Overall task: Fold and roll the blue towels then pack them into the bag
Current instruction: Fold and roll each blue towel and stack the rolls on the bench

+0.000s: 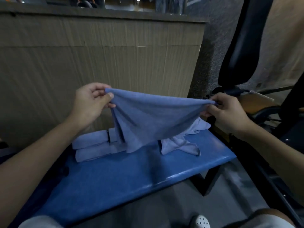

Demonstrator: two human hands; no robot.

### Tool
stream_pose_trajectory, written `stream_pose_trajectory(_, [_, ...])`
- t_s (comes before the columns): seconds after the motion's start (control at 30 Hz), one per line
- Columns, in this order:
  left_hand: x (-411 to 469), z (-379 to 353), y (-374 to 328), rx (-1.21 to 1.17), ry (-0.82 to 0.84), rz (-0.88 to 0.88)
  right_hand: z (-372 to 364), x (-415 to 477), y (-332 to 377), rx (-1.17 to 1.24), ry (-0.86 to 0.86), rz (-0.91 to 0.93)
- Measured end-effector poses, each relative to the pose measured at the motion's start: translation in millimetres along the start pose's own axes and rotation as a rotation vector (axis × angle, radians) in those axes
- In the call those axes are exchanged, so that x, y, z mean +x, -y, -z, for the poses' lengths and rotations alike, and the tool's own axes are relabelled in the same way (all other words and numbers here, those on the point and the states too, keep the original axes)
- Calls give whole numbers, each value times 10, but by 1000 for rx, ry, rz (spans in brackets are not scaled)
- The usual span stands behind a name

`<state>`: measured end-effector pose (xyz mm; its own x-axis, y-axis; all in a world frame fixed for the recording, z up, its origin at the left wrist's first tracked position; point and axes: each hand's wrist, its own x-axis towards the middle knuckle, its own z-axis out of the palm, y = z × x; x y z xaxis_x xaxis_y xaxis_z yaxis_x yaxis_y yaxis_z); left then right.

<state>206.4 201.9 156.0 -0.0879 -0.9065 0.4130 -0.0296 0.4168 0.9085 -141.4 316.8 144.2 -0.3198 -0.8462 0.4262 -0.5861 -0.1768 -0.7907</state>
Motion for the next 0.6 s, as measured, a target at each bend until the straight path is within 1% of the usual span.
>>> stream_pose_trajectory(0.07, [-221,76,152,28,85,51,-50,-177,-168,-9,69,-26])
stream_pose_trajectory(0.13, [-485,144,385,81,210,133,-152,-368,-450,-26,167,-100])
stream_pose_trajectory(0.27, [-951,217,916,340,412,309,-496,-837,-1036,-141,374,-252])
stream_pose_trajectory(0.33, [-1105,202,1151,420,455,402,-650,-1039,-1223,-183,457,-272])
stream_pose_trajectory(0.43, [-1193,158,1420,531,540,442,-754,-1197,-1373,-202,509,-290])
stream_pose_trajectory(0.6, [-1087,10,1552,638,685,509,-794,-1191,-1478,-211,572,-309])
